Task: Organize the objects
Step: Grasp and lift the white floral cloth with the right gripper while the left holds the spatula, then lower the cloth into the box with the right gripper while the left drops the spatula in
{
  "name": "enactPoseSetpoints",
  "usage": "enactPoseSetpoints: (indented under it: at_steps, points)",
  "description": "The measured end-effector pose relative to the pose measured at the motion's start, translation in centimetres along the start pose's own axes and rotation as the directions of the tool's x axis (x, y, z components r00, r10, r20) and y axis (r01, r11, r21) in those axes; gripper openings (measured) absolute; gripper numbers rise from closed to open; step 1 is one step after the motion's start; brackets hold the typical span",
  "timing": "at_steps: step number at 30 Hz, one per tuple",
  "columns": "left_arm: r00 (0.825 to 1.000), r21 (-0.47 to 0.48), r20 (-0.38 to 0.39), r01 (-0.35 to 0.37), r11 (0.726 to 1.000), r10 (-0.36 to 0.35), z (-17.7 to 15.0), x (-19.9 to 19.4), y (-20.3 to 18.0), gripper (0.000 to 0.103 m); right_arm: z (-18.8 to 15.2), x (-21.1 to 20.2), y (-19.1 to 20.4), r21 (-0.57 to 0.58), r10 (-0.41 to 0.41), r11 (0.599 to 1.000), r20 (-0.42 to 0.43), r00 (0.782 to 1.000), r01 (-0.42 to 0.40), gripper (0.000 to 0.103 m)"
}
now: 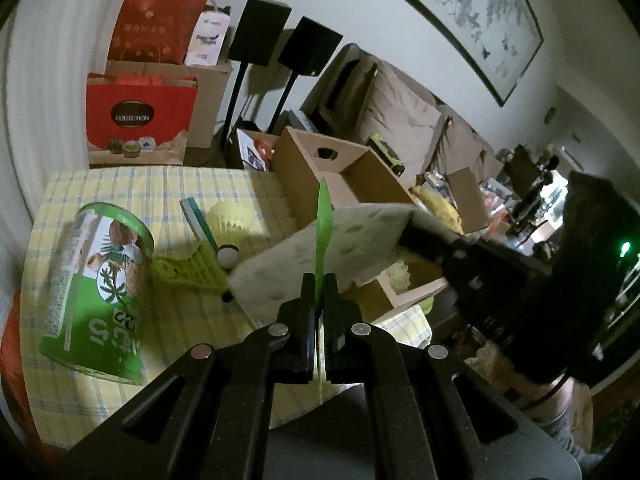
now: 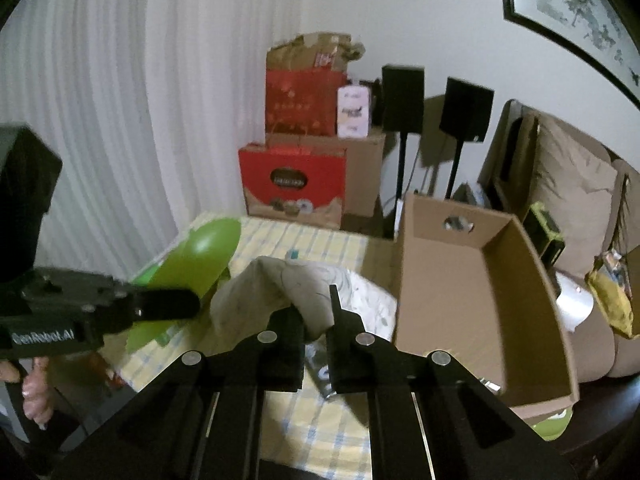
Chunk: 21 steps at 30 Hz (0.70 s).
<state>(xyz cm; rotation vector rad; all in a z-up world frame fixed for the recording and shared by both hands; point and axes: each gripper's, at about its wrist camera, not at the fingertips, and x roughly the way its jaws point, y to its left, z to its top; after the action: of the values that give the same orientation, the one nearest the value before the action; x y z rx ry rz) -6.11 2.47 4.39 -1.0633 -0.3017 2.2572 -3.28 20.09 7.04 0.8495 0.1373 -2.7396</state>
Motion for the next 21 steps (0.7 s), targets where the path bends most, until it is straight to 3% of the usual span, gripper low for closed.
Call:
enactPoseSetpoints:
  at_steps: [11, 21]
  points:
    - [1.0, 0.032, -0.008, 0.001, 0.999, -0.001, 1.9, 1.0, -2.1, 0.003, 4.8, -4.4, -4.3, 0.048, -0.076, 0.996, 0.084, 0.994, 0.073, 0.007]
    - [0.998, 0.111, -0.052, 0.028, 0.993, -0.022, 3.5, 5.1, -7.1, 0.003, 6.1, -5.3, -9.5, 0.096, -0.172, 0.982, 0.069, 0.983, 0.165, 0.007]
